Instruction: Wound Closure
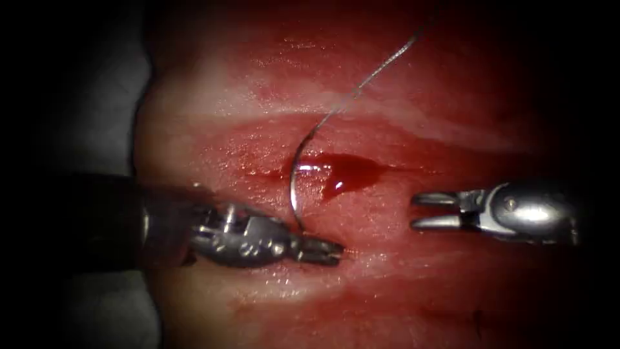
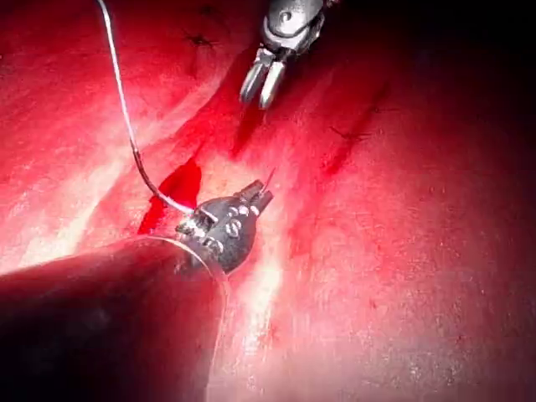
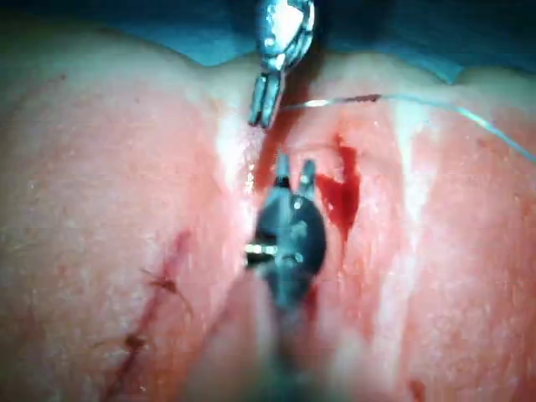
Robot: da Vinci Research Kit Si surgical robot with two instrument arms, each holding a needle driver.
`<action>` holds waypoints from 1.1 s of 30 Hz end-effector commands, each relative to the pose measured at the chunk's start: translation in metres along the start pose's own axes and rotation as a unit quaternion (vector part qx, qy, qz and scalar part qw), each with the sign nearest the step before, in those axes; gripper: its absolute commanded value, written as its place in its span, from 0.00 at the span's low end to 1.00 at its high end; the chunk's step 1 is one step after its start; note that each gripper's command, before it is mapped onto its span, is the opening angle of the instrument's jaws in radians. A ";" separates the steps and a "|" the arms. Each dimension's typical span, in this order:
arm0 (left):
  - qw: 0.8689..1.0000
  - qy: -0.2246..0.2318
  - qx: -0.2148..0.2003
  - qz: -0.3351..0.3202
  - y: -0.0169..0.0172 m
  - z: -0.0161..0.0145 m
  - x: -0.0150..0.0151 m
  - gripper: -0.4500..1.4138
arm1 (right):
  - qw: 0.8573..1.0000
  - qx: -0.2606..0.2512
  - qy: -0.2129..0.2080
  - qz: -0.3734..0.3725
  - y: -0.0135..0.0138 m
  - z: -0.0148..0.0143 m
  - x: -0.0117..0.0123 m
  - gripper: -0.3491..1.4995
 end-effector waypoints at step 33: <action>0.971 0.212 0.000 0.107 0.0010 0.0014 0.0021 0.00 | 0.986 0.030 0.064 0.153 0.0022 0.0087 0.0021 0.56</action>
